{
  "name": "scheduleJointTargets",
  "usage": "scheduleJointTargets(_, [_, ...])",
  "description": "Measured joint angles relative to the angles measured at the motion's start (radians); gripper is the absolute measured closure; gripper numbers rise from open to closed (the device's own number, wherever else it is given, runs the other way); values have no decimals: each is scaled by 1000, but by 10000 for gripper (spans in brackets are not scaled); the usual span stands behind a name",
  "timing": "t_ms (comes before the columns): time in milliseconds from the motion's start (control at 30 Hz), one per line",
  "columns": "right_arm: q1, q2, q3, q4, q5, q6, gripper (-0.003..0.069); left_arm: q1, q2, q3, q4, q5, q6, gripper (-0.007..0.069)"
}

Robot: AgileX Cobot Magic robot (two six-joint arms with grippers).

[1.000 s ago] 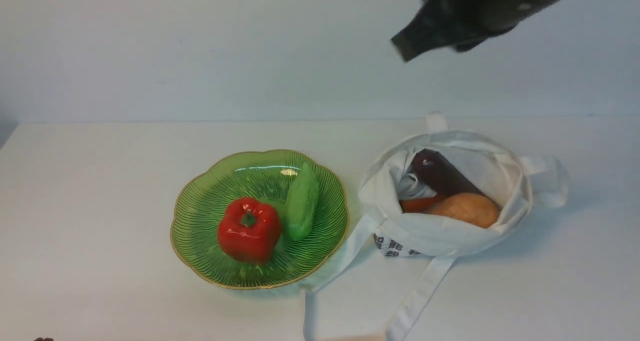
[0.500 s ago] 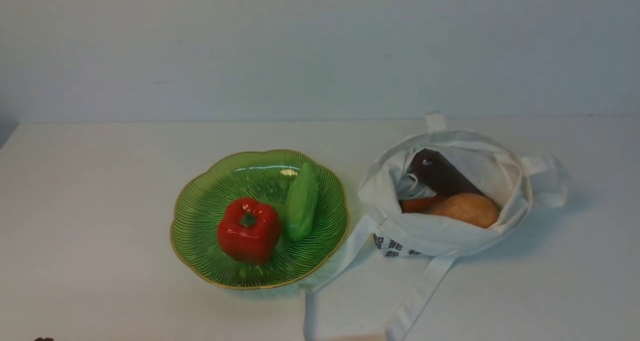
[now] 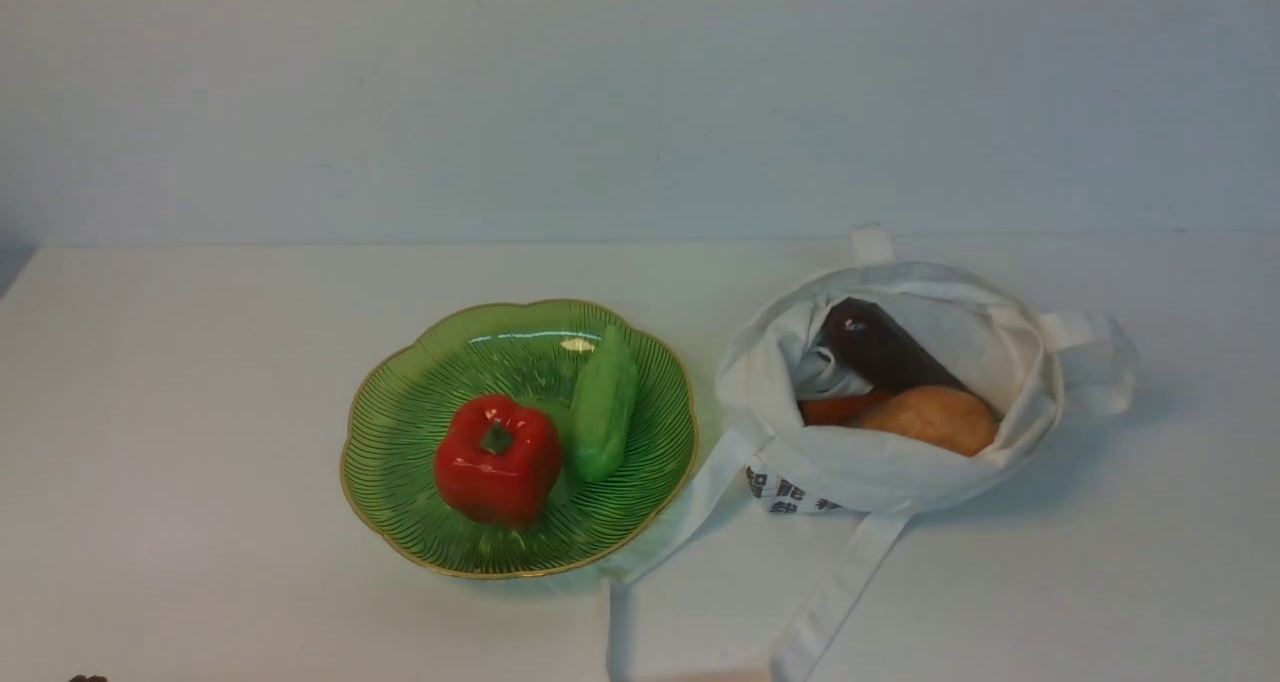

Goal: Take vegetables from cloth bag on white table place on plate.

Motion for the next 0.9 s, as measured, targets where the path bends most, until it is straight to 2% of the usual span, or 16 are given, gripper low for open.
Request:
scheduleJointTargets(233, [0, -13, 122, 32, -71, -2, 673, 0, 0, 0, 0, 0, 0, 633])
scheduleJointTargets(467, [0, -13, 131, 47, -189, -79, 673, 0, 0, 0, 0, 0, 0, 633])
scheduleJointTargets(733, [0, -13, 131, 233, -261, -318, 673, 0, 0, 0, 0, 0, 0, 633])
scheduleJointTargets(900, [0, -13, 132, 256, -267, -356, 673, 0, 0, 0, 0, 0, 0, 633])
